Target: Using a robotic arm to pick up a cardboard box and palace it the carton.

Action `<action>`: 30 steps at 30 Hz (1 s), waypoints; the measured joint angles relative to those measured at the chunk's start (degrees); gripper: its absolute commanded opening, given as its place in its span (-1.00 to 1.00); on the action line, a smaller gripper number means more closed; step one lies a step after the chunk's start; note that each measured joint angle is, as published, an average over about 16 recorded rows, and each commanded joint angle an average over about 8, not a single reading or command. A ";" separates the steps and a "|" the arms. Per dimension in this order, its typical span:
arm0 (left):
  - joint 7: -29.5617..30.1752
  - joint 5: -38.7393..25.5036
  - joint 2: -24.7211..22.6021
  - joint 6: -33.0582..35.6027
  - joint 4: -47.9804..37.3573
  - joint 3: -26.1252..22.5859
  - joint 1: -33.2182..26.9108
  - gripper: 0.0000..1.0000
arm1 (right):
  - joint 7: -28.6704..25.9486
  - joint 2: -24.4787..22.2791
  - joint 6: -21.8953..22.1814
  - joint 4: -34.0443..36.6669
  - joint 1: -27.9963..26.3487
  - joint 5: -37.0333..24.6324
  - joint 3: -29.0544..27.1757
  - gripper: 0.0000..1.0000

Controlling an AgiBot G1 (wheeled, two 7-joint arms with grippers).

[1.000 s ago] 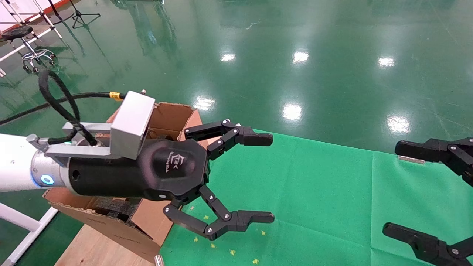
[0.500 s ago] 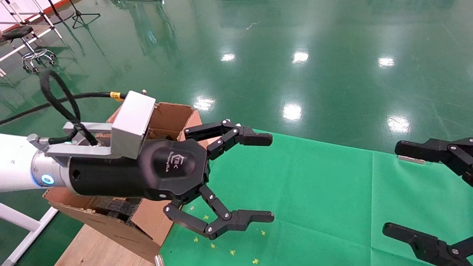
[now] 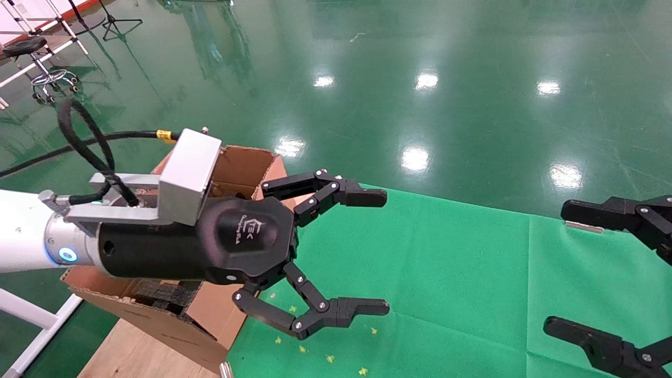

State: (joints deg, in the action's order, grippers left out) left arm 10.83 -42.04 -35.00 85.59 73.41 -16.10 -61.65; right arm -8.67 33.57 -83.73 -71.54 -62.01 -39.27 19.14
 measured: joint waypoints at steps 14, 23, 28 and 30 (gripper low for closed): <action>0.00 -0.03 0.00 0.00 -0.01 0.00 -0.01 1.00 | 0.00 0.00 0.00 0.00 0.00 0.00 0.00 1.00; 0.00 -0.03 0.00 0.00 -0.01 0.00 -0.01 1.00 | 0.00 0.00 0.00 0.00 0.00 0.00 0.00 1.00; 0.00 -0.03 0.00 0.00 -0.01 0.00 -0.01 1.00 | 0.00 0.00 0.00 0.00 0.00 0.00 0.00 1.00; 0.00 -0.03 0.00 0.00 -0.01 0.00 -0.01 1.00 | 0.00 0.00 0.00 0.00 0.00 0.00 0.00 1.00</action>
State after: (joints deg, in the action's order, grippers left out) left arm 10.83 -42.07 -35.00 85.59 73.41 -16.10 -61.67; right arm -8.67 33.57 -83.73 -71.54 -62.01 -39.27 19.14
